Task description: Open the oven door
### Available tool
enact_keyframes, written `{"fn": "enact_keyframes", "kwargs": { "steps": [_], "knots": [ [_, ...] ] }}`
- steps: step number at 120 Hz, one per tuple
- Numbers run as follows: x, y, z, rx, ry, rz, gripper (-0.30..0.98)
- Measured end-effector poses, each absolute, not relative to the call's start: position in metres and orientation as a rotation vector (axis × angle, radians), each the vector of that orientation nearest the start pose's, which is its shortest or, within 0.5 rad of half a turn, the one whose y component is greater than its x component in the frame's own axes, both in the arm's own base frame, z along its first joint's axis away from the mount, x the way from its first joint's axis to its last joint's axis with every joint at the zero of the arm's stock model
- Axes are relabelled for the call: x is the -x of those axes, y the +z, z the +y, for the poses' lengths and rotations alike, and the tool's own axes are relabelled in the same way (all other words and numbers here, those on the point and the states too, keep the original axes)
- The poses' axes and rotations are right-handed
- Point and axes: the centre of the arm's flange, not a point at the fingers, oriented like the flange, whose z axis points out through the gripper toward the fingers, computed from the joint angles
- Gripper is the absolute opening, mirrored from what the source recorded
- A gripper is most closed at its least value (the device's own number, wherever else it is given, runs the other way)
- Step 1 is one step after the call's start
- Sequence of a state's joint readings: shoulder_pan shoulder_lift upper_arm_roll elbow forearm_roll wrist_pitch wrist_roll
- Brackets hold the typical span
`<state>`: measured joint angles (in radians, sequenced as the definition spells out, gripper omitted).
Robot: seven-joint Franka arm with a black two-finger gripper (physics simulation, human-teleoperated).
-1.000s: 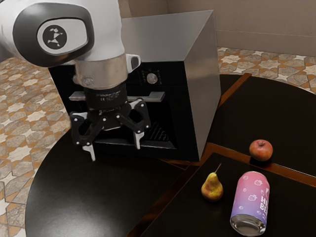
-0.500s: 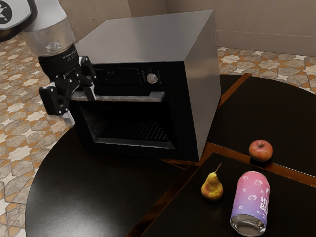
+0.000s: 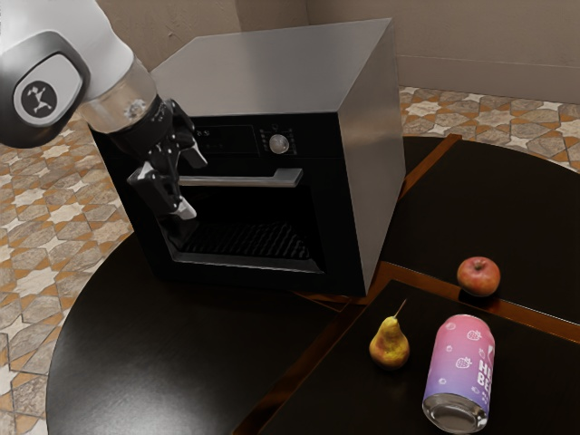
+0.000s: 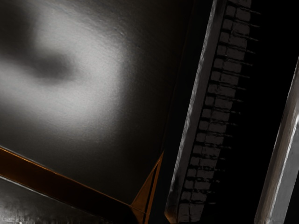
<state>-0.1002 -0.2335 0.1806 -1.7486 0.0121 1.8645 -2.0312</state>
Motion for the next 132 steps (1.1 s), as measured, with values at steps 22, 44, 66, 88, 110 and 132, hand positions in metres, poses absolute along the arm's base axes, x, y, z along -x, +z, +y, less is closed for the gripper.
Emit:
{"fn": "enact_keyframes", "kwargs": {
  "steps": [22, 44, 66, 88, 110, 132],
  "knots": [
    [-0.517, 0.689, 0.051, -1.345, 0.284, 2.414, 0.69],
    [-0.527, 0.681, 0.065, -1.282, 0.277, 2.421, 0.69],
    [-0.533, 0.677, 0.065, -1.266, 0.27, 2.419, 0.69],
    [-0.537, 0.671, 0.063, -1.25, 0.258, 2.405, 0.69],
    [-0.54, 0.659, 0.062, -1.239, 0.246, 2.401, 0.69],
    [-0.545, 0.652, 0.062, -1.231, 0.245, 2.399, 0.69]
  ]
}}
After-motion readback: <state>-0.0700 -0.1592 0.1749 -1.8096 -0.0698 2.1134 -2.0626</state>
